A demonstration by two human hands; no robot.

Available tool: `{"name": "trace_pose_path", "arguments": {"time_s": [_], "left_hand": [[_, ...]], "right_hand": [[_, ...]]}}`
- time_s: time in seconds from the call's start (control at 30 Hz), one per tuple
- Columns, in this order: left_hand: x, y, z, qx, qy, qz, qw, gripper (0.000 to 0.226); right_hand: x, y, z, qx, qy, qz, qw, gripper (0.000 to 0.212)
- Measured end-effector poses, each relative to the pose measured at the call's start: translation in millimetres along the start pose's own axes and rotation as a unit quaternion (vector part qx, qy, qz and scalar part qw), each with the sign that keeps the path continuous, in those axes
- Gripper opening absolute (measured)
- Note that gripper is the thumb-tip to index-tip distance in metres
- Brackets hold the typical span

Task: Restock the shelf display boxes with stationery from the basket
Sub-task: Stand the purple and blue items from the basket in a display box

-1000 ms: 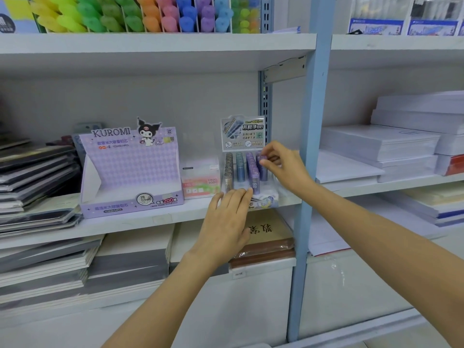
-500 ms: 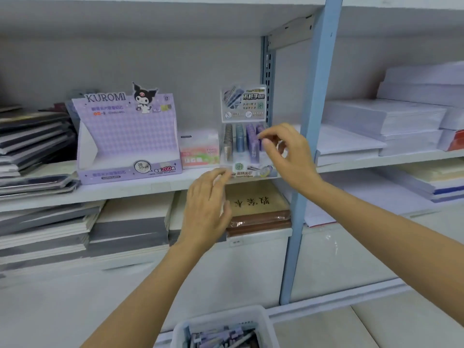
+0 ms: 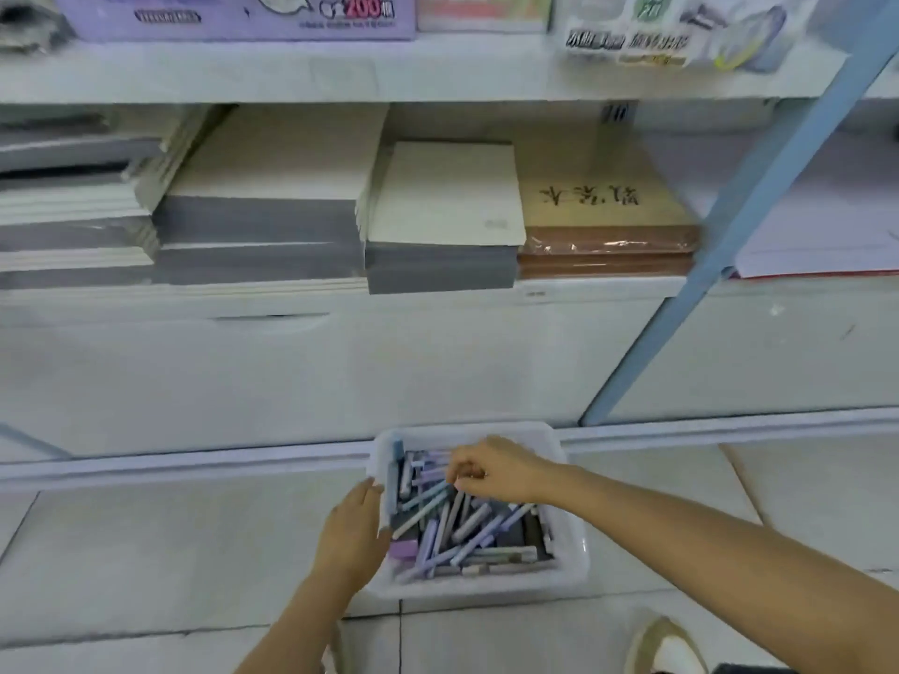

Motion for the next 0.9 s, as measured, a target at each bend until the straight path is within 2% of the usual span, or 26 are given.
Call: {"name": "trace_pose_path", "arguments": {"time_s": [0.1,0.23,0.43,0.57,0.63,0.73,0.8,0.9], "left_hand": [[27,-6,-14,-0.014,0.005,-0.043,0.999,0.063],[36,-7,-21,-0.019,-0.033,0.014,0.999,0.059],[46,-8,-22,-0.022,-0.075,0.041,0.996,0.054],[43,-10,-26,-0.009,-0.089,0.060,0.994,0.049],[40,-9,-27,-0.006,-0.093,0.069,0.993,0.048],[35,-5,-25,-0.009,-0.108,0.085,0.990,0.047],[33,-3,-26,-0.011,-0.116,0.092,0.989,0.048],[32,-1,-30,-0.015,-0.130,0.099,0.986,0.049]], "right_hand": [[54,1,46,0.054,-0.024,-0.061,0.996,0.018],[100,-11,80,0.099,-0.052,-0.097,0.989,0.030],[117,-12,90,0.085,-0.059,-0.136,0.985,0.039],[100,-3,92,0.059,-0.118,-0.167,0.977,0.041],[85,8,87,0.045,-0.133,-0.129,0.982,0.035],[61,34,74,0.056,-0.049,-0.012,0.997,0.025],[56,54,62,0.052,0.021,0.042,0.998,0.031],[67,88,43,0.044,0.052,0.058,0.996,0.050]]}}
Point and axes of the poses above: each hand's wrist, its own y-axis towards the middle knuckle, its own x-axis out of the palm, z = x × y, the point moved 6 cm from there along y, towards the middle knuckle, and after that the axes turned 5 degrees about z, right-handed, at the moved point
